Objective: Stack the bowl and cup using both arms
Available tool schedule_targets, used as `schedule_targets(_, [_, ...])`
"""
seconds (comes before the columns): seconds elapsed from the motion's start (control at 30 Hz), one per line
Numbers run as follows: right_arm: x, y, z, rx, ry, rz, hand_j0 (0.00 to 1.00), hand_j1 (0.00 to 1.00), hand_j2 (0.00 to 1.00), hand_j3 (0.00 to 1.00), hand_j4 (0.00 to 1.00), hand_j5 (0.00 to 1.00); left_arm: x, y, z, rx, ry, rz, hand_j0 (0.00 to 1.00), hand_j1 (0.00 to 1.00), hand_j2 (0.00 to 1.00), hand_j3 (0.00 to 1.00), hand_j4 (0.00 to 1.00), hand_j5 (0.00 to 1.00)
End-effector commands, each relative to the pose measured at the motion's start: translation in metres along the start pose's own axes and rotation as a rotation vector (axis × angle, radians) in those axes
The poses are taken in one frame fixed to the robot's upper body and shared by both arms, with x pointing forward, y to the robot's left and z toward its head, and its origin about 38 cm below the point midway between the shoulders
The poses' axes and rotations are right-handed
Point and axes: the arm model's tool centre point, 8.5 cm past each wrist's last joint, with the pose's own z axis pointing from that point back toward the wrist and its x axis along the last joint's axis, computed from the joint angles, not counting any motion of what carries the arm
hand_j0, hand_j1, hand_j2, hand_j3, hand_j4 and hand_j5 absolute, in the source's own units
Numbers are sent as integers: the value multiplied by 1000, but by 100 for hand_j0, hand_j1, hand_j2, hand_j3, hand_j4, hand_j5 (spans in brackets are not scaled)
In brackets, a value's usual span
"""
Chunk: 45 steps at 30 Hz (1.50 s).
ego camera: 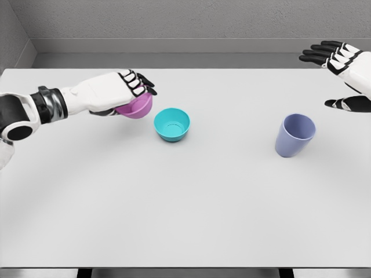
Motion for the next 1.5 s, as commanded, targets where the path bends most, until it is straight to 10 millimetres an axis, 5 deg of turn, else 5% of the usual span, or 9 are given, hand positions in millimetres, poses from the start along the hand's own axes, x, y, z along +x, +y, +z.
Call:
schedule_targets(0.0, [0,-1,0,-4,1,-4,100,100,100,100,100,100,10,-3,-21,10,-15,15,44,44,44,44,44,44])
schedule_targets(0.23, [-1,-3,0,-8,2,-1,100,100,100,100,100,100,35,5,-65,15,-69,-20,45,45,45,45,45,45])
schedule_targets(0.57, [-1,-2,1,-7,2,-2,100,100,100,100,100,100,40,-2,-76,-13,-71,-29,48,48,48,48,48,48])
schedule_targets(0.63, [-1,-2,1,-7,2,-2,100,100,100,100,100,100,40,-1,-76,-9,-73,-26,62,62,62,62,62,62])
schedule_targets(0.7, [-1,-2,1,-7,2,-2,100,100,100,100,100,100,39,-1,-74,-6,-73,-21,100,100,100,100,100,100])
schedule_targets(0.77, [-1,-3,1,-8,2,-1,100,100,100,100,100,100,38,0,-72,2,-74,-14,100,100,100,100,100,100])
schedule_targets(1.3, [-1,-3,3,1,6,2,100,100,100,100,100,100,-42,-13,96,-47,66,164,100,100,100,100,100,100])
schedule_targets(1.43, [1,-2,3,3,0,1,100,100,100,100,100,100,-49,-21,113,-71,95,181,100,100,100,100,100,100])
schedule_targets(1.47, [-1,-23,5,-43,9,40,100,100,100,100,100,100,-50,-24,117,-69,101,197,100,100,100,100,100,100])
